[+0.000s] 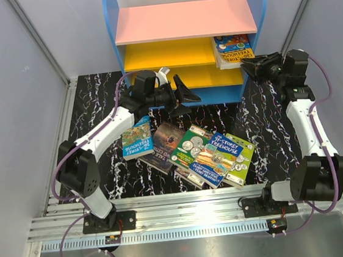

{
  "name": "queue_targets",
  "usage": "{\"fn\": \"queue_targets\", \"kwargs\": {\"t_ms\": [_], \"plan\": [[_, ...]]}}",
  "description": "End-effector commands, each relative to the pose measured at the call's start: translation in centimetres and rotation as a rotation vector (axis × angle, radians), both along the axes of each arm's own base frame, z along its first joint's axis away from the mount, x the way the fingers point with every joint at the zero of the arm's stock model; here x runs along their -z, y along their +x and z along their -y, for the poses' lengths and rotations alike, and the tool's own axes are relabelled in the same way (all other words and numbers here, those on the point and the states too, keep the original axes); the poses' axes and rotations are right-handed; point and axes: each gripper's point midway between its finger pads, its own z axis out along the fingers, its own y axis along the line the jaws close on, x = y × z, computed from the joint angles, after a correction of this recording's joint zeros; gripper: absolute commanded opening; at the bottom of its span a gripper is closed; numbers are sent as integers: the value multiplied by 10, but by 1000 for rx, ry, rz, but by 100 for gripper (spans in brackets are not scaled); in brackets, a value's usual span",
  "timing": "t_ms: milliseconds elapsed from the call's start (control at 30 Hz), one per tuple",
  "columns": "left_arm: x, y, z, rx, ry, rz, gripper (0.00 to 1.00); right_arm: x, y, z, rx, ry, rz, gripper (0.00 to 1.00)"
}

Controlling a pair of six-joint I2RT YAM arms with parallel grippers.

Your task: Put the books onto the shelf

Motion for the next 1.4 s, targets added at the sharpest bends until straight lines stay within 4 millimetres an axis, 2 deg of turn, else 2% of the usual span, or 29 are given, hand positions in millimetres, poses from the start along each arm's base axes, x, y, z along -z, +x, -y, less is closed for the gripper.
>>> {"fn": "queue_targets", "kwargs": {"t_ms": [0,533,600,1000,1367], "plan": [[-20,-2,-4,-5,-27,70,87,-23,-2,-4,-29,-4,79,31],[-19,2,-1,11,-16,68,86,-18,17,-2,-26,21,67,30],[-18,3,-1,16,-16,67,86,-24,21,-2,-26,21,99,30],[-15,11,4,35,-13,60,86,-21,30,-16,-47,32,97,25],[-11,13,-1,33,22,68,86,-19,36,-19,-79,-17,108,24]]}}
